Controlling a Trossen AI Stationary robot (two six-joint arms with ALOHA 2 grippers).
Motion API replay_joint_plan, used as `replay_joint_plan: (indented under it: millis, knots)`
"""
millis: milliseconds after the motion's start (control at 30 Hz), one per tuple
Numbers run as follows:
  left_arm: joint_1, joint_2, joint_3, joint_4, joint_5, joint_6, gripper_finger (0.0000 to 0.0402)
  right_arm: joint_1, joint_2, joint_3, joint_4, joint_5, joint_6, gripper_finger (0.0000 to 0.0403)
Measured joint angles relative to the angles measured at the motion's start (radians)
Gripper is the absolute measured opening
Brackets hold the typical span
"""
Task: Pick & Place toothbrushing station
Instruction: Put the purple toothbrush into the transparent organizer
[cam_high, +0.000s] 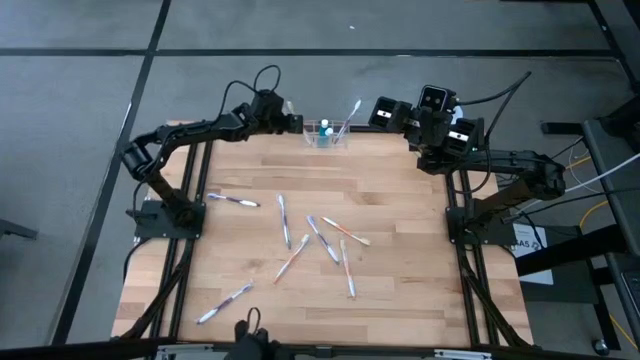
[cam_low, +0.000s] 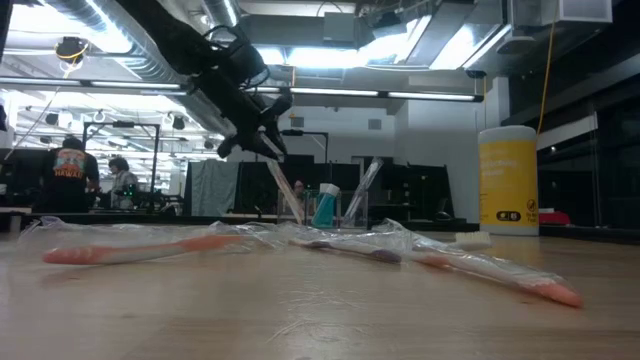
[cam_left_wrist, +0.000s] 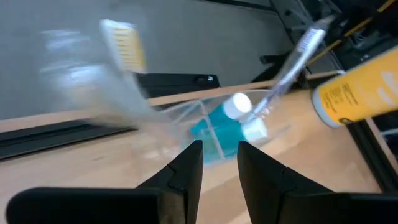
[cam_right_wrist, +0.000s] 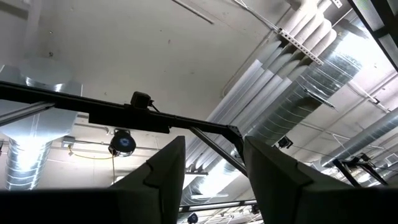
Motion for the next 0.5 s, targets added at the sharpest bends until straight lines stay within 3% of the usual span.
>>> replay_joint_plan:
  millis: [267, 500]
  knots:
    - [-0.03, -0.064, 0.0, -0.039, 0.097, 0.08, 0.0095, 0.0, 0.0, 0.0, 0.001, 0.0, -0.002, 0.0166]
    - [-0.061, -0.231, 0.0, -0.428, 0.121, 0.189, 0.0095, 0.0, 0.0, 0.0, 0.011, -0.012, -0.002, 0.0166]
